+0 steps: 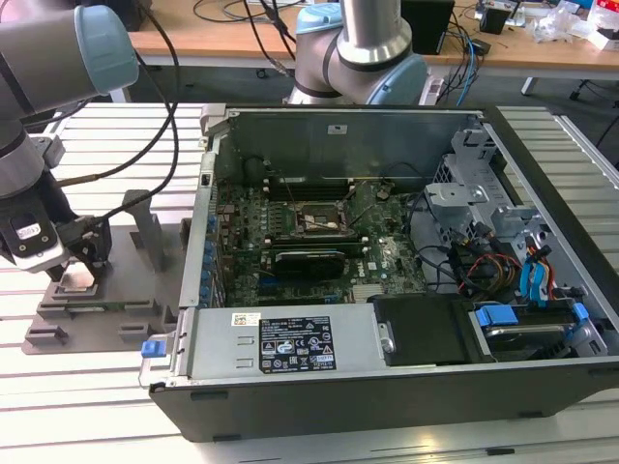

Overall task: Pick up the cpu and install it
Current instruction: 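Pick up the cpu and move it towards the insertion slot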

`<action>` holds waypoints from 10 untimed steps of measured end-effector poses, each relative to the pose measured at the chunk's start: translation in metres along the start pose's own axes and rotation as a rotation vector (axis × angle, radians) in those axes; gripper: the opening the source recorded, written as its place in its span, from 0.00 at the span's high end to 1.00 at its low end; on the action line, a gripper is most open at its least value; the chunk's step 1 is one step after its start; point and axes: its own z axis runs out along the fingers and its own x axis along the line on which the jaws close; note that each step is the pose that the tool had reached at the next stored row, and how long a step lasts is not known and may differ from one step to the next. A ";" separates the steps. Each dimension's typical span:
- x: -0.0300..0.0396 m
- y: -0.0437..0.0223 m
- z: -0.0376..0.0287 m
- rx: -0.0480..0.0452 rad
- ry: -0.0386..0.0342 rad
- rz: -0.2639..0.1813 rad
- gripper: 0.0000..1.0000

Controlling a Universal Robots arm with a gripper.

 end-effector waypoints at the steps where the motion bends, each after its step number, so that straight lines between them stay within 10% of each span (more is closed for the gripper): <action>1: 0.0000 0.0000 0.0001 -0.0002 -0.0002 0.000 0.40; 10: 0.0003 0.0001 0.0079 -0.0057 -0.0002 0.000 0.32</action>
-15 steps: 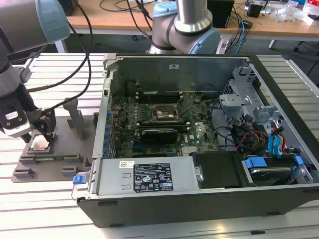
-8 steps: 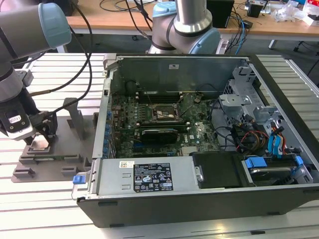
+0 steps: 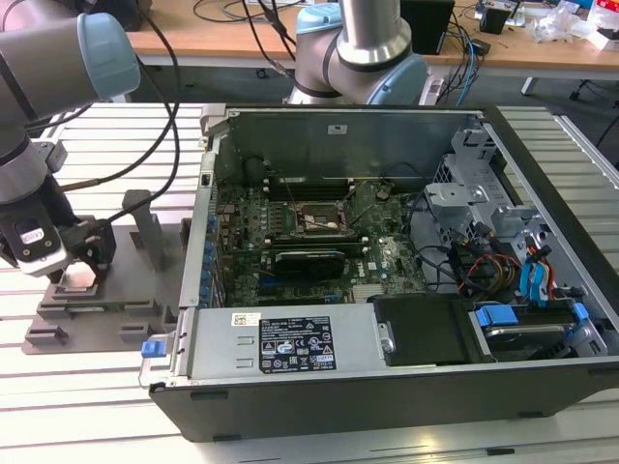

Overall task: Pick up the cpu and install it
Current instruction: 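Pick up the cpu and move it towards the insertion slot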

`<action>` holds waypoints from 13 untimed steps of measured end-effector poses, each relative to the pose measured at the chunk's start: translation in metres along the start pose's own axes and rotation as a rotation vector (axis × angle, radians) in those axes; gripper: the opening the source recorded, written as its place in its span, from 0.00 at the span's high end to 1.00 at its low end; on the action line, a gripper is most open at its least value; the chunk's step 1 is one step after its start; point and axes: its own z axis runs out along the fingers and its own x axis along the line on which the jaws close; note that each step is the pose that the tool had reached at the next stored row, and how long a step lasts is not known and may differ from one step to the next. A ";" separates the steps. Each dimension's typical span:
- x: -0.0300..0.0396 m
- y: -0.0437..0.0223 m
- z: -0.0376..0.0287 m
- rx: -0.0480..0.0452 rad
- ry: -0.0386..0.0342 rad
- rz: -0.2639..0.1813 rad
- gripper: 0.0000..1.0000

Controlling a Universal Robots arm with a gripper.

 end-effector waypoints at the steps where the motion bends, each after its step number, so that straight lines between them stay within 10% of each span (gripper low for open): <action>1: 0.0000 0.0000 0.0013 -0.0023 -0.0001 0.000 0.32; 13: 0.0003 0.0000 0.0038 -0.0077 -0.0002 0.000 0.44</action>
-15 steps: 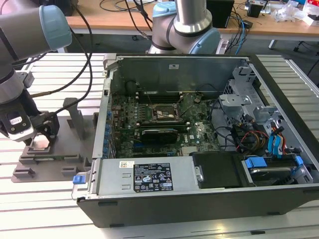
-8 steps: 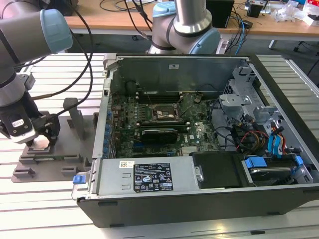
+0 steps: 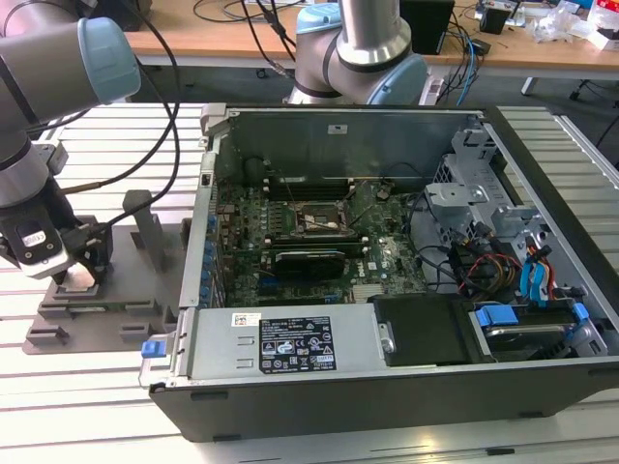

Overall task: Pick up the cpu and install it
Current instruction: 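Pick up the cpu and move it towards the insertion slot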

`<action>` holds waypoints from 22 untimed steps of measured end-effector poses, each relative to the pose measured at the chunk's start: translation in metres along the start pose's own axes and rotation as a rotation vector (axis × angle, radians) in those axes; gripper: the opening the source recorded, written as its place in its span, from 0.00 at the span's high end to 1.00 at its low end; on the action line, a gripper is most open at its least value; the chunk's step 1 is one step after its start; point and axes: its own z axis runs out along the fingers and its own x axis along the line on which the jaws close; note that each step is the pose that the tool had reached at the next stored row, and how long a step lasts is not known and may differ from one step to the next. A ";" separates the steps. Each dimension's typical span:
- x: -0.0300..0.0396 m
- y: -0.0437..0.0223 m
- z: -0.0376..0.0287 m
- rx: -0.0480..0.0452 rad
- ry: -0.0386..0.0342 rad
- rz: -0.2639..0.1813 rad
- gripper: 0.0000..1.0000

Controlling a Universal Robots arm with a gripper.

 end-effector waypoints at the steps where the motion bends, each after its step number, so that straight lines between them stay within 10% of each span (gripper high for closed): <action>1: 0.0000 0.0000 0.0000 0.0001 0.0001 0.000 0.44; 22: 0.0068 0.0010 -0.0054 -0.0113 -0.0002 0.000 0.44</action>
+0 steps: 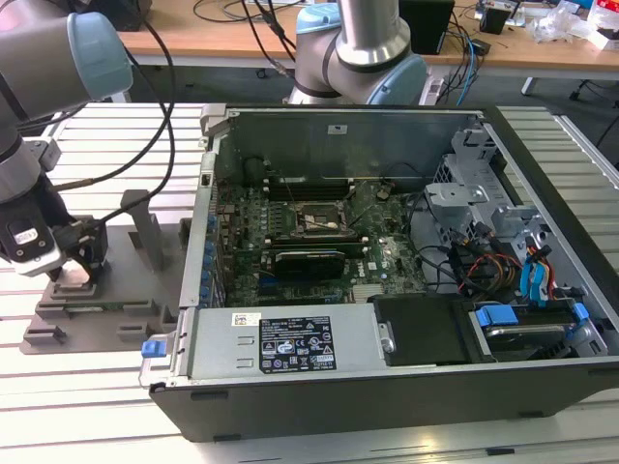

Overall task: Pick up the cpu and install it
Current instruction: 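Pick up the cpu and move it towards the insertion slot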

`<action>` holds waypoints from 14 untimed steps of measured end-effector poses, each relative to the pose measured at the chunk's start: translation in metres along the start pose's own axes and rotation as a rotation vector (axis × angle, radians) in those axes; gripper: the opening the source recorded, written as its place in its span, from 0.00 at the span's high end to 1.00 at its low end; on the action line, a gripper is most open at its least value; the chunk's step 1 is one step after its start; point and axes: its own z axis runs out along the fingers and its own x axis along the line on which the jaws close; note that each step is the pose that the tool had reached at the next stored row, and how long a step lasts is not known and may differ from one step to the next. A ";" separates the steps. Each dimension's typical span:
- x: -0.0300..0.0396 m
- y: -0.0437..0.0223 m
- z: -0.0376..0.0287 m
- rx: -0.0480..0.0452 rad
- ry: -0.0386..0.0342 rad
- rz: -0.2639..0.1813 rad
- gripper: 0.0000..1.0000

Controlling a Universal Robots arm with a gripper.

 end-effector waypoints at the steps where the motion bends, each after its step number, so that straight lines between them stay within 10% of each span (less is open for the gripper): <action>1: 0.0000 0.0000 -0.0003 -0.0006 -0.0001 0.000 0.44; 14: -0.0002 0.0001 -0.0090 -0.0036 0.0000 0.000 0.45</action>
